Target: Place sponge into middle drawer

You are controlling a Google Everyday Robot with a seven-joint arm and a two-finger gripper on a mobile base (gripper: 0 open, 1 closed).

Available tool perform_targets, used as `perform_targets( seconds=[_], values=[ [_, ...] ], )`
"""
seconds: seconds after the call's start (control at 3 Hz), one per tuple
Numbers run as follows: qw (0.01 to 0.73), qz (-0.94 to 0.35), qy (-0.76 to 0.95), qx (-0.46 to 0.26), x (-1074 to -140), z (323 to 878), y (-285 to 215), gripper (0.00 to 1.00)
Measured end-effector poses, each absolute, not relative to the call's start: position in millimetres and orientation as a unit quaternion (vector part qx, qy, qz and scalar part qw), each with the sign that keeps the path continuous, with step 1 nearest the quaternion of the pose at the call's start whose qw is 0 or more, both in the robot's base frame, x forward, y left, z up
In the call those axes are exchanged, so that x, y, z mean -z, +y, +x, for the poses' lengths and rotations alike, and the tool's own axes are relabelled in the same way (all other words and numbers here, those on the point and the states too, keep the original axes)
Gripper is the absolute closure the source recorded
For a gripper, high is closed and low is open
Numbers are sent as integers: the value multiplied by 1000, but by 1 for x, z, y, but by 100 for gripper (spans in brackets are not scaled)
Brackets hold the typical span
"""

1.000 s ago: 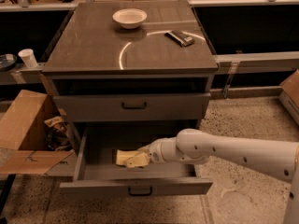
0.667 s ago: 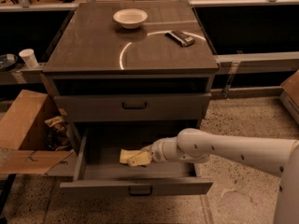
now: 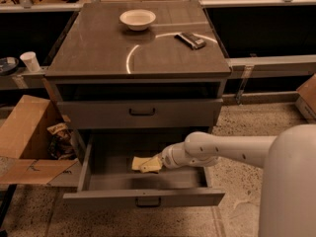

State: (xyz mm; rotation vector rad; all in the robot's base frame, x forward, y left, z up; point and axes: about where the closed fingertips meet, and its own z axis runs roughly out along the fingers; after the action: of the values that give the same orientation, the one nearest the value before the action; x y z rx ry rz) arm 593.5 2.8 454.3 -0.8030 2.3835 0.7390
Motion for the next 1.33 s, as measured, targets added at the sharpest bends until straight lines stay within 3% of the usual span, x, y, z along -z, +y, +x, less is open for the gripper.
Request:
perform_targets(
  seconds=[0.33,0.67,1.33],
  values=[
    [243,-291,886,-269,-437,606,-1,84],
    [223,-287,892,-269,-412,616,-6,53],
    [211,-286,892,-280,-391,621,-9,7]
  ],
)
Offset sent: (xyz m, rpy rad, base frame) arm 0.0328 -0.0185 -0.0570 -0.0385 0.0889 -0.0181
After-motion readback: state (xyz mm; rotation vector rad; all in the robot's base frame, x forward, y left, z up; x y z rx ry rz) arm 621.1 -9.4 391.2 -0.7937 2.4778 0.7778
